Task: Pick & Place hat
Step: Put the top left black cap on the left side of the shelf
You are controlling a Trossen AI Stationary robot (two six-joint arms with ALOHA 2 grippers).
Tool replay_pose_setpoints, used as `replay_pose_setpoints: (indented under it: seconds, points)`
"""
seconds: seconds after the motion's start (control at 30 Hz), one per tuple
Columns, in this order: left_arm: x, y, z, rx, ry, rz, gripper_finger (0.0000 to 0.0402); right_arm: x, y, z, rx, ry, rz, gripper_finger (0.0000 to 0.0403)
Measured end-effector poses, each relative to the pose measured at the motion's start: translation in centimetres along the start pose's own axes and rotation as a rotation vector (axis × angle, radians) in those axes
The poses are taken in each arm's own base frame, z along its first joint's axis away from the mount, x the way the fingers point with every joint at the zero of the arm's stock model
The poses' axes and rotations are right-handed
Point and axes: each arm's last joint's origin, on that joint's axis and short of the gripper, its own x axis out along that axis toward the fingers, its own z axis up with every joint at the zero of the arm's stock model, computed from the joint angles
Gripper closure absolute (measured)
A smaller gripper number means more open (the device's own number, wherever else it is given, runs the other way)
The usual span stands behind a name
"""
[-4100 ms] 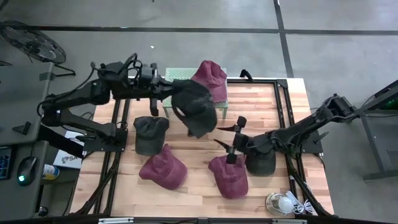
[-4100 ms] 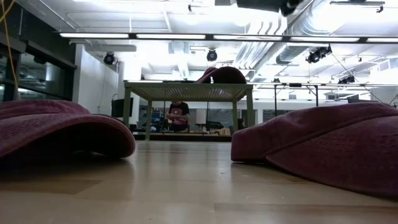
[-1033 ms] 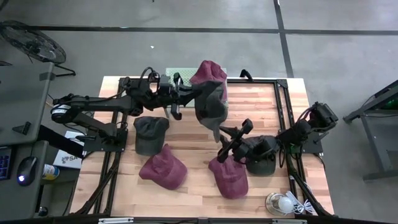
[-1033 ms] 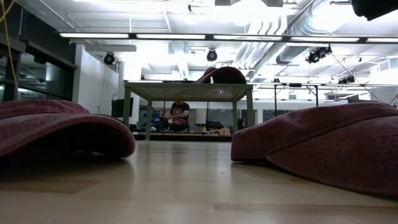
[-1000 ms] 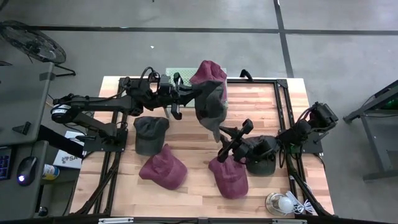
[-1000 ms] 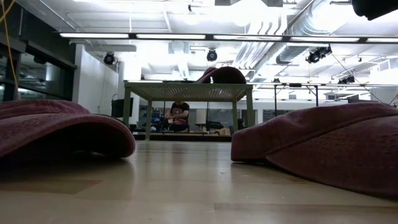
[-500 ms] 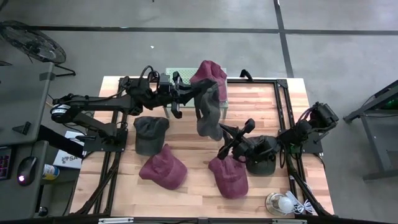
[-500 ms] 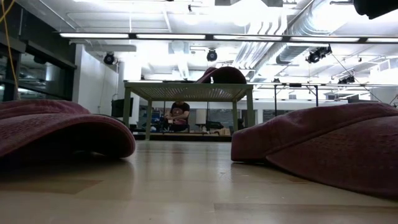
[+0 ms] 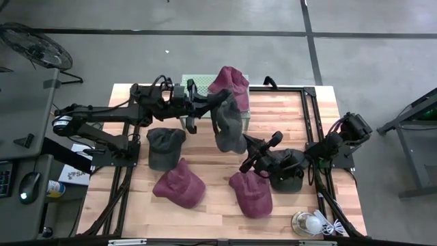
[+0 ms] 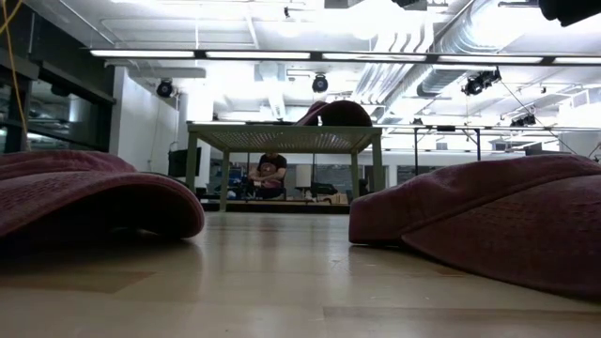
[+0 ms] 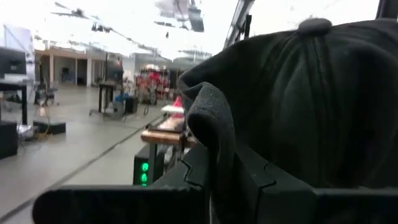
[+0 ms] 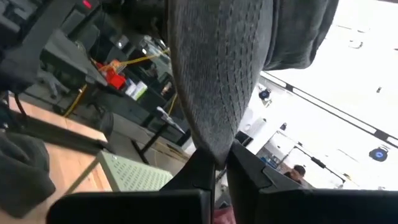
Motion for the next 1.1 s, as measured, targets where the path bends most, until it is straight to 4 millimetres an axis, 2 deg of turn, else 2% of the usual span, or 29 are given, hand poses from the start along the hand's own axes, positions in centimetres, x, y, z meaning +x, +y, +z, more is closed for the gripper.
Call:
replay_pose_setpoints:
  seconds: [0.23,0.3,0.4,0.53,0.67,0.77,0.9,1.1]
  points:
    - [-0.3,0.1,-0.6,-0.005,0.094,0.026,0.0363,0.0,-0.1,0.0,-0.010,0.018,-0.005,0.0390]
    - [-0.2,0.1,-0.8,-0.004,0.106,0.006,0.0350,0.0,-0.5,0.1,0.000,0.017,-0.009,0.0390]
    - [-0.1,-0.1,-1.1,-0.010,0.126,-0.053,0.0308,0.0,-0.9,0.3,0.020,0.008,-0.014,0.0396]
    - [-0.1,-0.3,-1.2,-0.023,0.133,-0.102,0.0228,0.1,-0.8,0.3,0.014,0.010,-0.010,0.0398]
    - [-0.2,-0.2,-1.0,-0.039,0.129,-0.091,0.0154,0.2,-0.8,0.1,-0.005,0.038,-0.012,0.0398]
    - [-0.3,-0.3,-0.9,-0.038,0.121,-0.090,0.0115,0.4,-0.8,-0.1,-0.017,0.071,-0.023,0.0398]
    - [-0.3,-0.2,-0.9,-0.044,0.120,-0.081,0.0090,0.5,-0.8,-0.3,-0.039,0.095,-0.028,0.0398]
    - [-0.4,-0.2,-0.7,-0.065,0.121,-0.065,0.0085,0.5,-0.9,-0.5,-0.101,0.160,-0.043,0.0398]
